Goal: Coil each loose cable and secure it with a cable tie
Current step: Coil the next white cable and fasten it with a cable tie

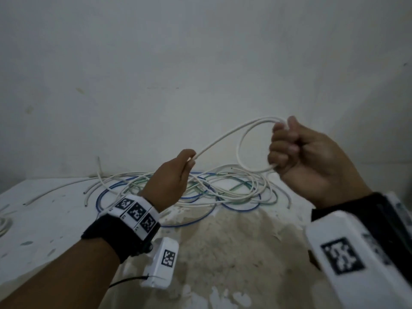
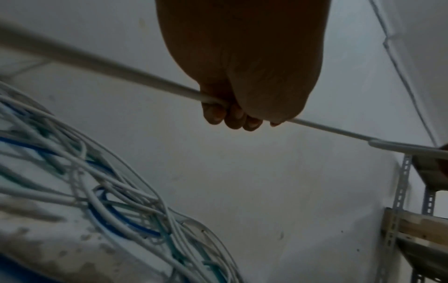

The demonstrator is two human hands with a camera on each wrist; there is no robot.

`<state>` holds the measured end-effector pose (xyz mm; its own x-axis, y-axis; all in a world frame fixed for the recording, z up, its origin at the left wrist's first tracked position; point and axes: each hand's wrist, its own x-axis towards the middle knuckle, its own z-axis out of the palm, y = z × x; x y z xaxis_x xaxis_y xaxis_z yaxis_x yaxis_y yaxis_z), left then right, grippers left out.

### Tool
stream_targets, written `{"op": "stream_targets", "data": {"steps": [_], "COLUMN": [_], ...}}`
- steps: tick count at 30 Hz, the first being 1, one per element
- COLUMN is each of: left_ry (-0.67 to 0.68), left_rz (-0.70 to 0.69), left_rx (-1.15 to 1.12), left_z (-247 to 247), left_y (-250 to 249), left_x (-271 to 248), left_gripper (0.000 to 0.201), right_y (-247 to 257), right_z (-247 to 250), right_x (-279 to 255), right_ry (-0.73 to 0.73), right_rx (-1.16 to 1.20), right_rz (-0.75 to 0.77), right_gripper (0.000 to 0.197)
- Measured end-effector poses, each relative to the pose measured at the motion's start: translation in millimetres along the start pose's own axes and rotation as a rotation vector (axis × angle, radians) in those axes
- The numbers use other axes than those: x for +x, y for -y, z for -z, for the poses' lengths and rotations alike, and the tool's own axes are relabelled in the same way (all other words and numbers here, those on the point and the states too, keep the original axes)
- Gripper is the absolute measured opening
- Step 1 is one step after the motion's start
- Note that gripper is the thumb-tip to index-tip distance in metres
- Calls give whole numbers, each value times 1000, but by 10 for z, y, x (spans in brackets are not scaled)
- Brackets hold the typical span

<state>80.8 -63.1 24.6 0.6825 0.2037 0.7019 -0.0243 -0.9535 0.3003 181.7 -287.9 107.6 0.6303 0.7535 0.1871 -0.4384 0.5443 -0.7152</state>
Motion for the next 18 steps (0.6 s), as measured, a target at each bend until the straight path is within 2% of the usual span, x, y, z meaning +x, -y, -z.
{"op": "stream_targets", "data": {"steps": [2, 4, 6, 8, 10, 12, 13, 15, 18], "left_ry": [40, 81, 117, 234, 405, 541, 568, 538, 448], "left_rz": [39, 79, 79, 36, 8, -48, -98, -235, -305], "left_rx": [6, 8, 8, 8, 48, 194, 269, 344, 287], "left_z": [-21, -29, -36, -25, 3, 33, 44, 80, 125], "left_y": [75, 125, 156, 128, 90, 50, 36, 35, 136], "left_x": [-82, -152, -203, -235, -250, -237, -243, -262, -328], "left_gripper": [23, 28, 32, 33, 37, 32, 31, 20, 20], "right_y": [199, 347, 417, 417, 387, 365, 359, 351, 331], "right_z": [81, 141, 203, 240, 266, 269, 282, 285, 302], "right_x": [50, 75, 94, 128, 173, 203, 214, 226, 241], "right_ry": [-56, -84, -112, -168, -223, -242, -244, -247, -255], "right_rx": [57, 98, 92, 31, 4, -2, -3, 5, 14], "right_rz": [70, 124, 142, 140, 135, 130, 125, 104, 83], "right_gripper": [27, 13, 19, 18, 31, 34, 35, 36, 36]}}
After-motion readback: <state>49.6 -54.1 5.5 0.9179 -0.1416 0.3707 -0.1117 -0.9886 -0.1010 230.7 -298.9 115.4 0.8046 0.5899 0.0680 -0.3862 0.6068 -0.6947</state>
